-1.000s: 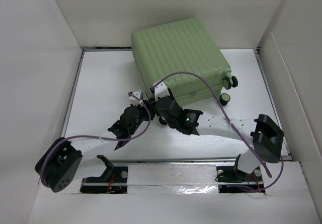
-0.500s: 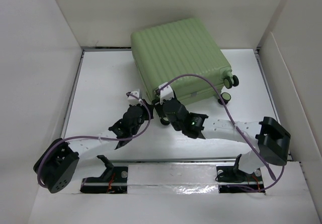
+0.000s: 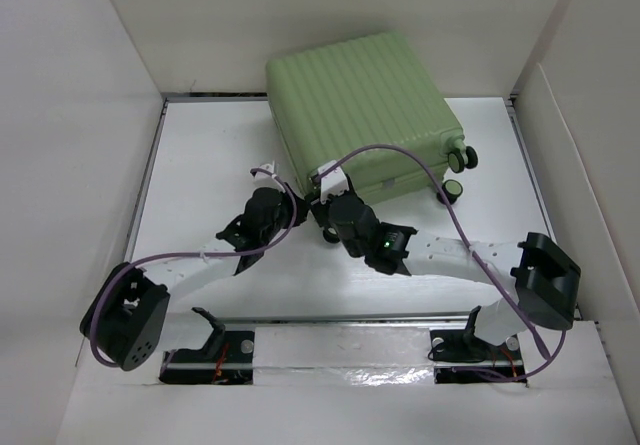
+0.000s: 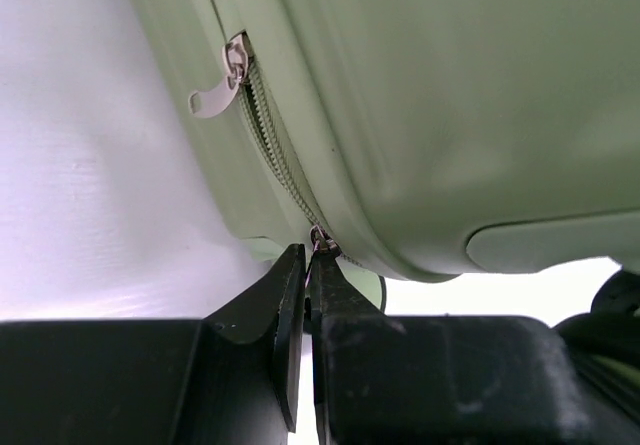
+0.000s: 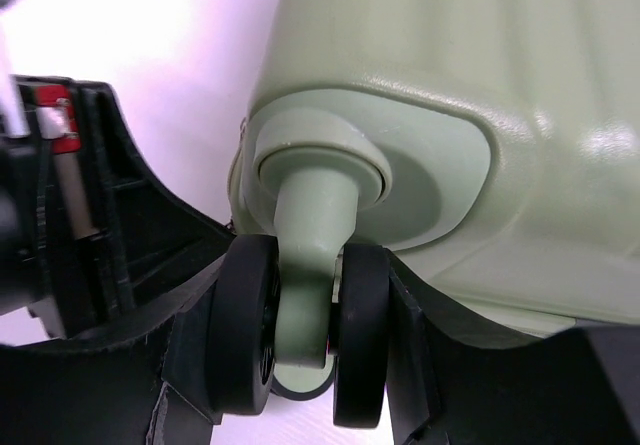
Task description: Pack the luggage
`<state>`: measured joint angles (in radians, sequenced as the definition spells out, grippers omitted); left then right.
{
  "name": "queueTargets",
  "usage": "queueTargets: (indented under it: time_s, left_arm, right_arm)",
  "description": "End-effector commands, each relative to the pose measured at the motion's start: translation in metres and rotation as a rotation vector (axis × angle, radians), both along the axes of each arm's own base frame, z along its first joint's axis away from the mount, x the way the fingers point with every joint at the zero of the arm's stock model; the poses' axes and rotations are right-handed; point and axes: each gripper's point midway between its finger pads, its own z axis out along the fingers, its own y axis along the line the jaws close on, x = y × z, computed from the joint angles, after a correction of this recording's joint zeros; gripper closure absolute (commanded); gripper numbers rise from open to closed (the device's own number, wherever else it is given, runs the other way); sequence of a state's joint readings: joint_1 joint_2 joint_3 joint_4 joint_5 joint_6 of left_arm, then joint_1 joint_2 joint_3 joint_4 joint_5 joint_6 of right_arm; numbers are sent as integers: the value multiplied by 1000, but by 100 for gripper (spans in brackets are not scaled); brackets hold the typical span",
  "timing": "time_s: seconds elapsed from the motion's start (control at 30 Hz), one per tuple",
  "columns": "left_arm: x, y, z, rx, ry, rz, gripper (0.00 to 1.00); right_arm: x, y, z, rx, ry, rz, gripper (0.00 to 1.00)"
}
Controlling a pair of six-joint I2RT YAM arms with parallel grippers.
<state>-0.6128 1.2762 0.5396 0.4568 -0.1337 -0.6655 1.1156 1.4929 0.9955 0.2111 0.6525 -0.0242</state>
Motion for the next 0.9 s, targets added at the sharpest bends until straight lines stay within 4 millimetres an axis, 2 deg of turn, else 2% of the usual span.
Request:
queueTargets:
  time_s: [0.0, 0.1, 0.17, 0.27, 0.37, 0.4, 0.43, 0.5, 0.53, 0.63, 0.67, 0.7, 0.77, 0.8, 0.83, 0.87]
  left_arm:
    - [84, 135, 46, 177, -176, 662, 100]
    - [77, 138, 46, 220, -154, 639, 100]
    - [58, 131, 42, 239, -154, 598, 100]
    - [46, 132, 42, 242, -161, 571, 100]
    - [39, 140, 32, 307, -120, 575, 100]
    - [40, 146, 34, 338, -118, 605, 100]
    - [36, 150, 26, 388, -76, 607, 100]
    - [41, 157, 32, 456, -80, 630, 100]
    - [46, 154, 37, 462, -101, 617, 100]
    - [59, 155, 41, 467, -112, 597, 100]
    - [64, 157, 35, 476, -95, 596, 100]
    - [69, 163, 40, 488, -97, 621, 100]
    - [74, 164, 33, 539, -76, 620, 100]
    - [79, 169, 41, 546, -82, 652, 100]
    - [79, 170, 40, 553, -72, 657, 100]
    - [80, 173, 44, 541, -71, 673, 100]
  right_arm:
    - [-80, 66, 63, 158, -46, 322, 100]
    - [-75, 57, 67, 147, -62, 274, 100]
    - [-57, 44, 69, 119, -66, 222, 100]
    - [-48, 34, 73, 108, -72, 199, 100]
    - [-40, 24, 72, 102, -81, 179, 100]
    - [-36, 20, 73, 107, -83, 170, 100]
    - [-36, 19, 71, 99, -83, 186, 100]
    - [-37, 17, 71, 99, -82, 192, 100]
    - [-39, 16, 72, 104, -79, 196, 100]
    - [-58, 23, 73, 128, -83, 267, 100]
    - [-60, 24, 67, 126, -80, 281, 100]
    - [-67, 28, 67, 127, -76, 310, 100]
    - [-80, 42, 60, 122, -59, 376, 100]
    - [-84, 49, 63, 129, -60, 394, 100]
    - [-88, 55, 61, 124, -60, 409, 100]
    - [-96, 65, 53, 105, -52, 434, 100]
